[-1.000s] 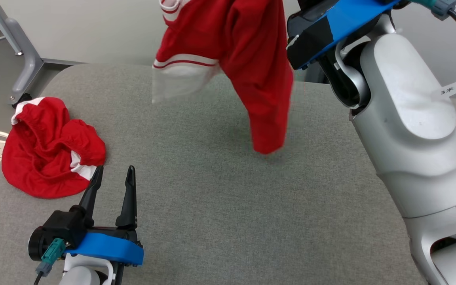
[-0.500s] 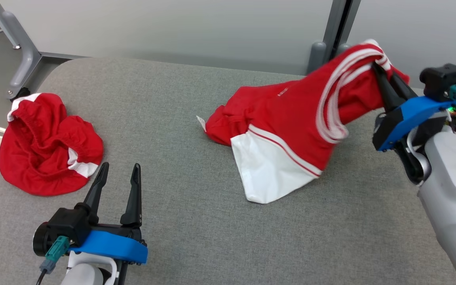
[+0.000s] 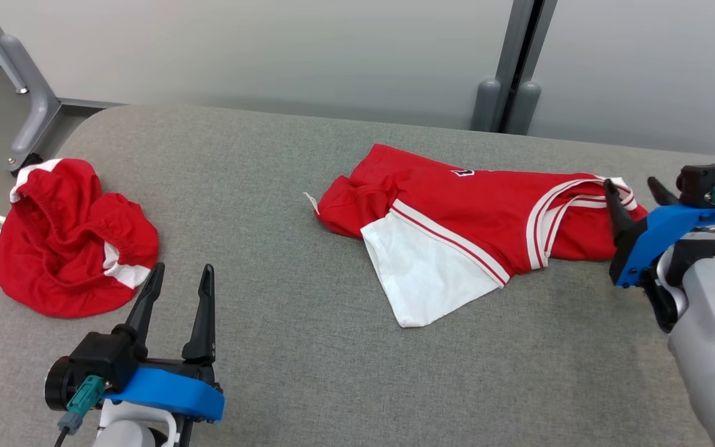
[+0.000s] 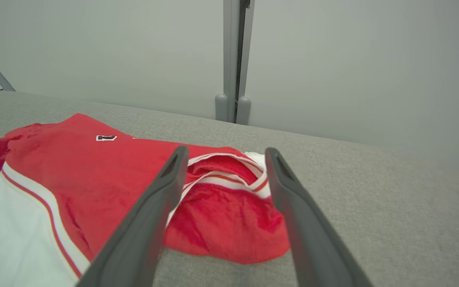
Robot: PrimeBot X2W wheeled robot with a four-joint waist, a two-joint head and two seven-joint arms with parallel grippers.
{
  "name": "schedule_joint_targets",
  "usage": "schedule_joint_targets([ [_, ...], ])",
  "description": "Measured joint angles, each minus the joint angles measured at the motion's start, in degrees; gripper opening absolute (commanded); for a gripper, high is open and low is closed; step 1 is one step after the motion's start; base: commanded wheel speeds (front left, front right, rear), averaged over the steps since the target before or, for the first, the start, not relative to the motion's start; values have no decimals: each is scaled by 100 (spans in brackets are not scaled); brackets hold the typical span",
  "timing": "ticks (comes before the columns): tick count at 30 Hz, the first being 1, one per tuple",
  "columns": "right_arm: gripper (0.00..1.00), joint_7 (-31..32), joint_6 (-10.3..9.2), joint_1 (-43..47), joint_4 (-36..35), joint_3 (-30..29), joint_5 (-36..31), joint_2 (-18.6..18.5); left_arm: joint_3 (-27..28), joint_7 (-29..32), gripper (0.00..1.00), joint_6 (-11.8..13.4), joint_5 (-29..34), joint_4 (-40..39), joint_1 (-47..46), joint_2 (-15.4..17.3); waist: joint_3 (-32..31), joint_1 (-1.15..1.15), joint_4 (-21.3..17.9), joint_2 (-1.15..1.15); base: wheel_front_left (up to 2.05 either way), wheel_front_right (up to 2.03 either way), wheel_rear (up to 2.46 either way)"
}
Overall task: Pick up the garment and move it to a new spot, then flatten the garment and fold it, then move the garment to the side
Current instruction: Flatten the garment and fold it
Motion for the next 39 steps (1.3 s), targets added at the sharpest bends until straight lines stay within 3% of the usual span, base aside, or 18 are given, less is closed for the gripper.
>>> schedule_joint_targets([
  [4, 100, 187, -1, 142, -76, -47, -36, 342, 4, 0, 100, 25, -2, 2, 90, 32, -101, 0, -85, 0, 0, 0, 0],
  [9, 100, 312, 0, 712, -909, 498, -153, 960, 4, 0, 100, 44, -32, -23, 153, 47, -189, -1, -148, 0, 0, 0, 0],
  [14, 100, 567, 0, 1416, -1958, 1245, -265, 1182, -7, 1, 100, 74, -46, -88, 174, 59, -115, 0, -135, 0, 0, 0, 0],
  [18, 100, 966, 0, 1857, -2358, 1741, -347, 1260, -22, 2, 100, 74, -66, -121, 104, 63, -5, 0, -68, 0, 0, 0, 0],
  [27, 100, 1480, 0, 1808, -2156, 2125, -943, 1301, -41, 1, 100, 66, -94, -102, -61, 35, 272, 0, 150, 0, 0, 0, 0],
  [37, 100, 1285, 2, 1377, -1497, 1818, -1739, 1337, -34, 1, 100, 25, -92, -76, -150, -64, 461, 0, 338, 0, 0, 0, 0],
  [38, 88, 1272, 2, 1345, -1433, 1798, -1741, 1347, -30, 1, 100, 24, -91, -75, -150, -68, 466, 0, 347, 0, 0, 0, 0],
  [39, 22, 1256, 4, 1316, -1365, 1788, -1745, 1354, -23, 1, 100, 23, -87, -73, -151, -73, 468, 0, 355, 0, 0, 0, 0],
])
